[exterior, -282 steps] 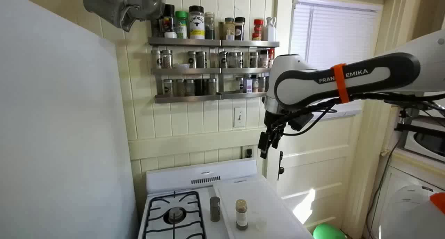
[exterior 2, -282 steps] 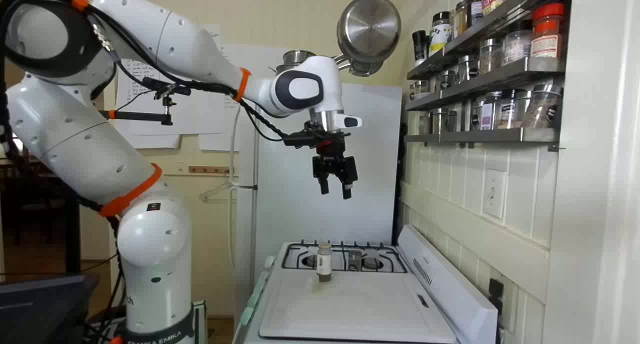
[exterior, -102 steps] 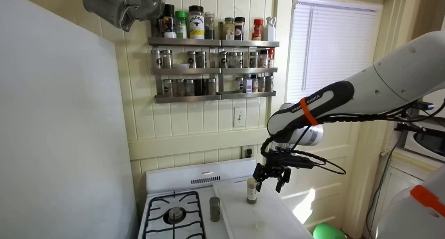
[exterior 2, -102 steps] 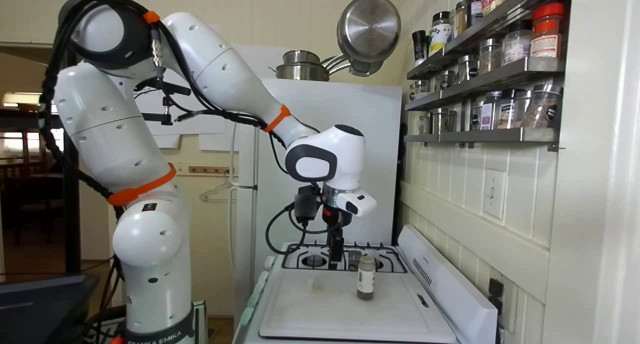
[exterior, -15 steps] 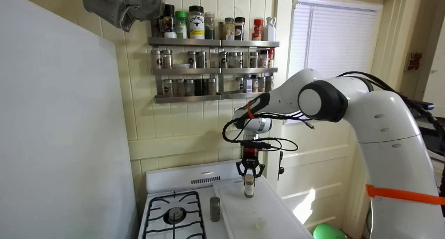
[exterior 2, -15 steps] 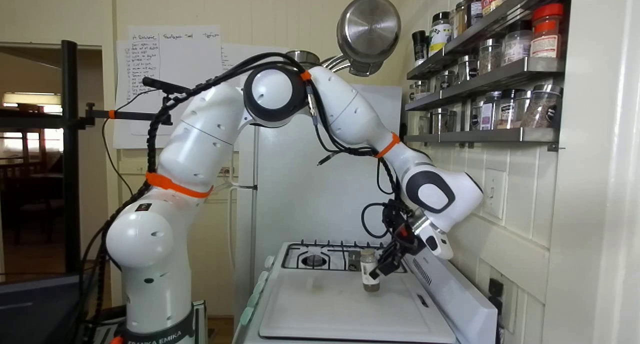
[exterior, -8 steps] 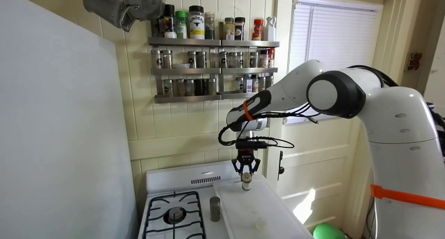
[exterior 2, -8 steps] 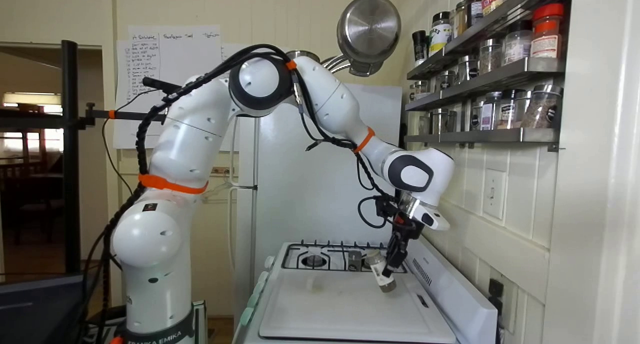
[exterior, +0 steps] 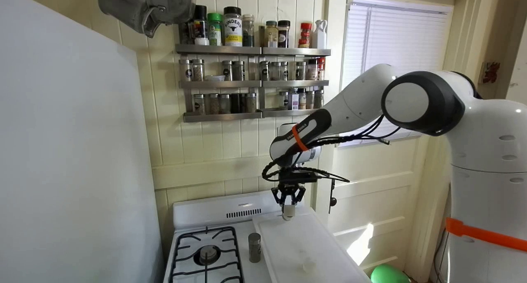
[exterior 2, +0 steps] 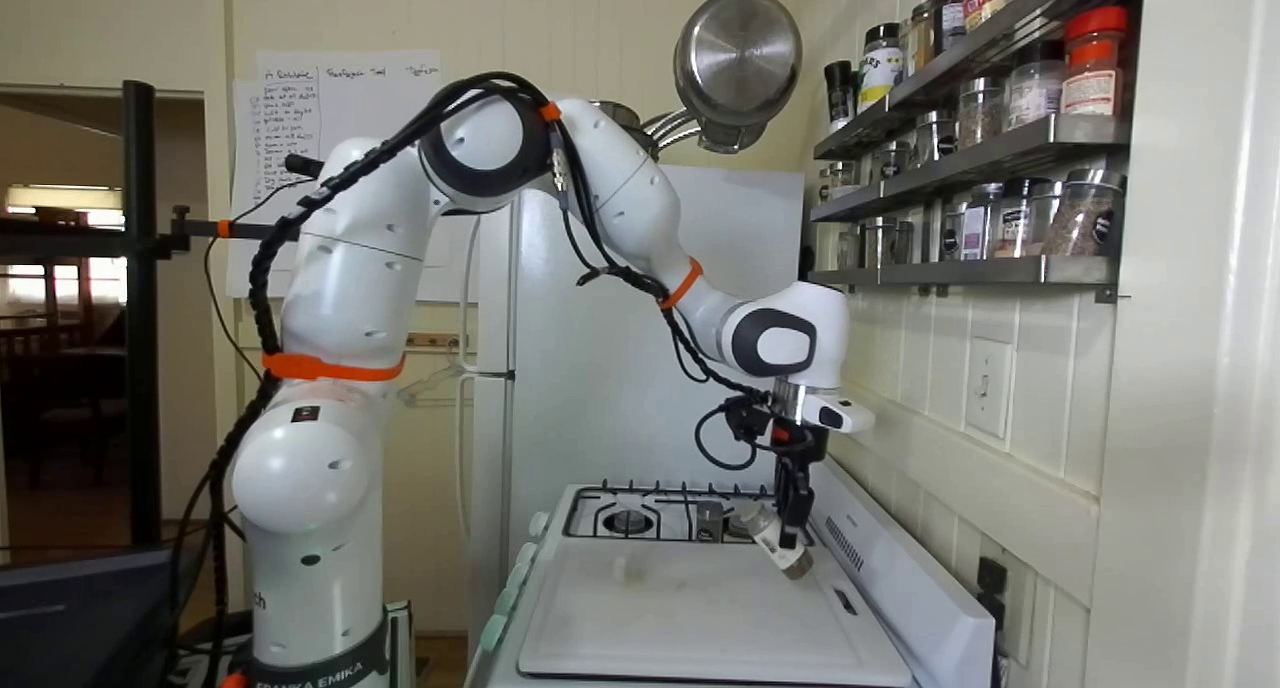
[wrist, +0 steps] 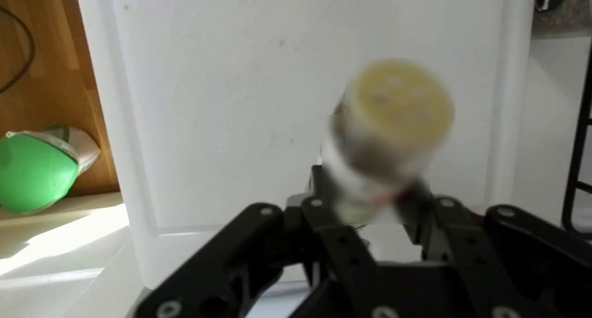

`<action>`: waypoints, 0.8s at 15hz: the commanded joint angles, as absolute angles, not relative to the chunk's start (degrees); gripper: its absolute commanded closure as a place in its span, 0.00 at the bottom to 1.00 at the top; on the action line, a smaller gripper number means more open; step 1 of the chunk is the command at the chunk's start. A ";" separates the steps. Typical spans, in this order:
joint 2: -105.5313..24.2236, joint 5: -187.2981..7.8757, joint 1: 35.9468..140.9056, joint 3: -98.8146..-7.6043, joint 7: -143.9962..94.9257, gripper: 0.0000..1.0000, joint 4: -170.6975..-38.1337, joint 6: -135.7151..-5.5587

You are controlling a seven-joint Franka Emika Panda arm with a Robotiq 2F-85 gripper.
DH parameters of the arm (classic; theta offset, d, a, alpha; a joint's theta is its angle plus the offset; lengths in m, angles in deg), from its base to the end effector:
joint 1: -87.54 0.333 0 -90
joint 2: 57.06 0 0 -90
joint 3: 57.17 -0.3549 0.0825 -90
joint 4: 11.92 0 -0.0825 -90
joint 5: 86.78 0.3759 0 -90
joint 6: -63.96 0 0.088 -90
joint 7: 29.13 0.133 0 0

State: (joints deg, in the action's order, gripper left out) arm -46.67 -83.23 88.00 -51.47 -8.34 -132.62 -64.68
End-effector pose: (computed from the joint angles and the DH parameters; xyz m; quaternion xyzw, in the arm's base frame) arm 0.5630 -0.0474 0.3462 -0.9695 0.2438 0.0226 0.0119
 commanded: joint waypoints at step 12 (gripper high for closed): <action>-58.59 -111.50 89.09 -54.29 11.89 0.87 -147.25 -84.35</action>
State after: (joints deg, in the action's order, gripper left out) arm -55.46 -105.39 89.12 -53.34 6.54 -144.09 -82.25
